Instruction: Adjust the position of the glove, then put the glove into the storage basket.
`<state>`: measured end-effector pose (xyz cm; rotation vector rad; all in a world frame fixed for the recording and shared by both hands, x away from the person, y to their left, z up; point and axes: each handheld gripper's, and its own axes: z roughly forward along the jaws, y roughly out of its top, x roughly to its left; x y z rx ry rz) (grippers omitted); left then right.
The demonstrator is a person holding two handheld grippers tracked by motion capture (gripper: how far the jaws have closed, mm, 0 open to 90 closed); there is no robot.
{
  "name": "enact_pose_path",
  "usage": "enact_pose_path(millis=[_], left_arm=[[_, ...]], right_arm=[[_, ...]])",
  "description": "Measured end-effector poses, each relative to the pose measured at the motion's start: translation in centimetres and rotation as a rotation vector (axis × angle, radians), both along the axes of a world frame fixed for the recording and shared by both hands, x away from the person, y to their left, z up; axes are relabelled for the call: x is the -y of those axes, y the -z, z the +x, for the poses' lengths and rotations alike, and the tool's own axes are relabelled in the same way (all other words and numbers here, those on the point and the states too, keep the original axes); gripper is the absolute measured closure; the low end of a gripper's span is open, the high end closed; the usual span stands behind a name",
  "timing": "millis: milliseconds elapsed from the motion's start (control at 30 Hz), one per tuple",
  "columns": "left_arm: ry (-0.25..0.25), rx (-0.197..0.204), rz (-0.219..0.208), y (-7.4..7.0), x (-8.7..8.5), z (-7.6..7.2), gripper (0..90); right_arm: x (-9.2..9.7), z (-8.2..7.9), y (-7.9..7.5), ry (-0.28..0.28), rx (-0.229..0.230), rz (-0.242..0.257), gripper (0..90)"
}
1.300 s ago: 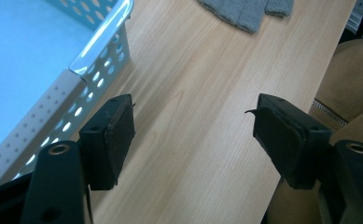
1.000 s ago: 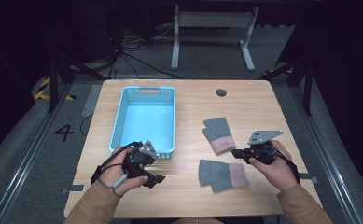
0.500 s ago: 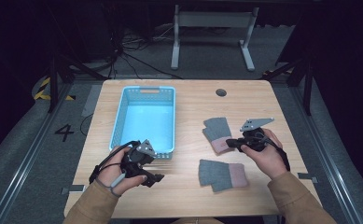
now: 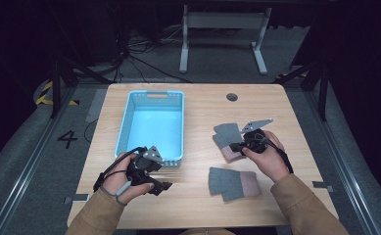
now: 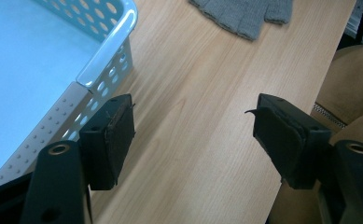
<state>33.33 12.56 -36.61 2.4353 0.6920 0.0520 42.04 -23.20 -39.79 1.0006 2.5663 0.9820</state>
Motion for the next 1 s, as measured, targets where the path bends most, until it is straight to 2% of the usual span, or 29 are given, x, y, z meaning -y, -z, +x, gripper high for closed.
enact_pose_path(millis=[567,1000], left_arm=[[0.003,-0.001,0.003,0.0,-0.1,0.0,30.2],[-0.002,-0.002,0.001,0.0,-0.2,0.0,30.2]], right_arm=[[-1.9,1.0,2.0,-0.029,-0.041,-0.017,89.8],[-2.9,1.3,3.7,-0.054,-0.066,-0.062,89.8]])
